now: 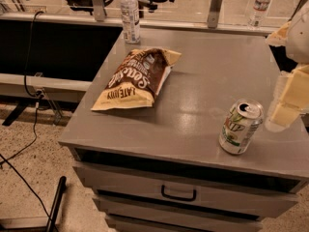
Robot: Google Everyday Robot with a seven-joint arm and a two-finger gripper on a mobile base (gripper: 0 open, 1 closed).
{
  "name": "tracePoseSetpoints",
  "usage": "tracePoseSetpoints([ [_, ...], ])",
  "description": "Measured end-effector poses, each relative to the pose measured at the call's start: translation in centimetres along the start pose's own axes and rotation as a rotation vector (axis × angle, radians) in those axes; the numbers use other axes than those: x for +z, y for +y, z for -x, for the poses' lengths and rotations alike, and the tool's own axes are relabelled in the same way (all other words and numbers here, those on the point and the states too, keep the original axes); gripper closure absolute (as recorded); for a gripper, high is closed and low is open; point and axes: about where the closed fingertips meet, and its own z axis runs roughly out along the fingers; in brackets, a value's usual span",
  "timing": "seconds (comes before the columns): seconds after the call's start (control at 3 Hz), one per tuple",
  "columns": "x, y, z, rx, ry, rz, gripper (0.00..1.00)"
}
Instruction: Move brown chip bag near 7up can
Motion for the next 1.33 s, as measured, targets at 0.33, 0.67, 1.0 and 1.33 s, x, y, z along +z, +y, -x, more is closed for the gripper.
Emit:
tracePoseSetpoints([
  [0.33,0.0,0.0,0.0,0.000,0.000,0.000,0.00],
  [0.67,-0.2,-1.3,0.3,-0.013,-0.002,-0.022,0.00],
  [1.0,0.3,-4.6,0.5,-0.019,-0.018,-0.051,0.00],
  [1.33,2.2,-10.7,2.7,-0.036,-0.099,-0.081,0.00],
])
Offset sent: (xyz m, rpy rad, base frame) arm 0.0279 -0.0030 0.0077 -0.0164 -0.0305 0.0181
